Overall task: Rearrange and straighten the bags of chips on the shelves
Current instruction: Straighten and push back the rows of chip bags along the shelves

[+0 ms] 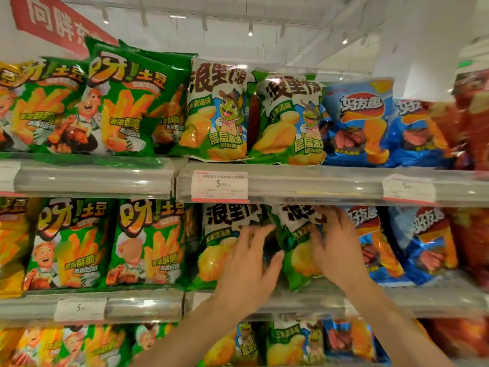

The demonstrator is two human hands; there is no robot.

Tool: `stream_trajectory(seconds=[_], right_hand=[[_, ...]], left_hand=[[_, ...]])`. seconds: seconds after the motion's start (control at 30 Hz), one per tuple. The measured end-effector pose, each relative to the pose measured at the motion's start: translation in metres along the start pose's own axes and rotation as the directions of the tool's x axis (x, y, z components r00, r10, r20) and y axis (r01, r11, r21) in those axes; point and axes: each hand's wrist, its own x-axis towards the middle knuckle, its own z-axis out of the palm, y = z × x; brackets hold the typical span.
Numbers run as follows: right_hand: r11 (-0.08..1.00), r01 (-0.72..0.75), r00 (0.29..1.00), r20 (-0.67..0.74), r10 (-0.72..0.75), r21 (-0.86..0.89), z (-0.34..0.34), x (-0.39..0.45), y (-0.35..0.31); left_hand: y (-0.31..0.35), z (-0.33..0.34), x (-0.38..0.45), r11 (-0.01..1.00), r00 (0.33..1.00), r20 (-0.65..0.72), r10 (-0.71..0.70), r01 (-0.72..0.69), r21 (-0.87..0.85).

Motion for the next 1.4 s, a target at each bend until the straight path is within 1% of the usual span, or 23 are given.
stream_trajectory(seconds=[0.1, 0.17, 0.27, 0.37, 0.5, 0.67, 0.73, 0.8, 0.97, 1.07, 1.2, 1.3, 1.4], right_hand=[[0.995, -0.092, 0.972, 0.22, 0.081, 0.041, -0.014, 0.009, 0.024], [0.984, -0.159, 0.939, 0.321, 0.123, 0.086, -0.018, 0.01, 0.028], [0.975, -0.183, 0.918, 0.378, 0.123, 0.129, -0.017, 0.01, 0.032], [0.964, -0.199, 0.902, 0.418, 0.11, 0.176, -0.014, 0.012, 0.04], [0.926, -0.216, 0.896, 0.44, 0.062, 0.309, -0.016, 0.01, 0.046], [0.859, -0.232, 0.9, 0.437, 0.011, 0.457, -0.022, 0.011, 0.052], [0.829, -0.245, 0.887, 0.461, -0.018, 0.503, -0.027, 0.012, 0.05], [0.798, -0.249, 0.875, 0.481, -0.058, 0.549, -0.032, 0.016, 0.048], [0.769, -0.221, 0.836, 0.523, -0.166, 0.599, -0.027, 0.017, 0.042], [0.763, -0.213, 0.834, 0.52, -0.184, 0.61, -0.022, 0.013, 0.04], [0.753, -0.223, 0.82, 0.536, -0.198, 0.619, -0.024, 0.011, 0.047], [0.76, -0.238, 0.814, 0.551, -0.184, 0.605, -0.036, 0.012, 0.053], [0.761, -0.267, 0.81, 0.566, -0.156, 0.592, -0.045, 0.013, 0.06]], left_hand=[[0.021, 0.026, 0.016, 0.966, 0.979, 0.144, -0.146, 0.173, -0.194], [0.028, 0.04, 0.029, 0.934, 0.959, 0.182, -0.216, 0.257, -0.248], [0.034, 0.056, 0.044, 0.891, 0.926, 0.217, -0.308, 0.361, -0.275], [0.033, 0.068, 0.052, 0.867, 0.913, 0.201, -0.356, 0.403, -0.293], [0.029, 0.073, 0.054, 0.851, 0.928, 0.145, -0.343, 0.372, -0.37], [0.023, 0.062, 0.056, 0.869, 0.936, 0.107, -0.335, 0.351, -0.348], [0.021, 0.051, 0.058, 0.864, 0.939, 0.101, -0.329, 0.343, -0.369], [0.019, 0.038, 0.059, 0.856, 0.937, 0.129, -0.324, 0.348, -0.382], [0.009, 0.018, 0.056, 0.815, 0.908, 0.277, -0.313, 0.407, -0.412], [0.003, 0.018, 0.054, 0.819, 0.9, 0.317, -0.298, 0.412, -0.4], [0.004, 0.018, 0.054, 0.842, 0.903, 0.368, -0.223, 0.369, -0.394], [0.004, 0.022, 0.057, 0.836, 0.907, 0.383, -0.174, 0.342, -0.43], [0.009, 0.026, 0.06, 0.827, 0.905, 0.392, -0.167, 0.345, -0.444]])
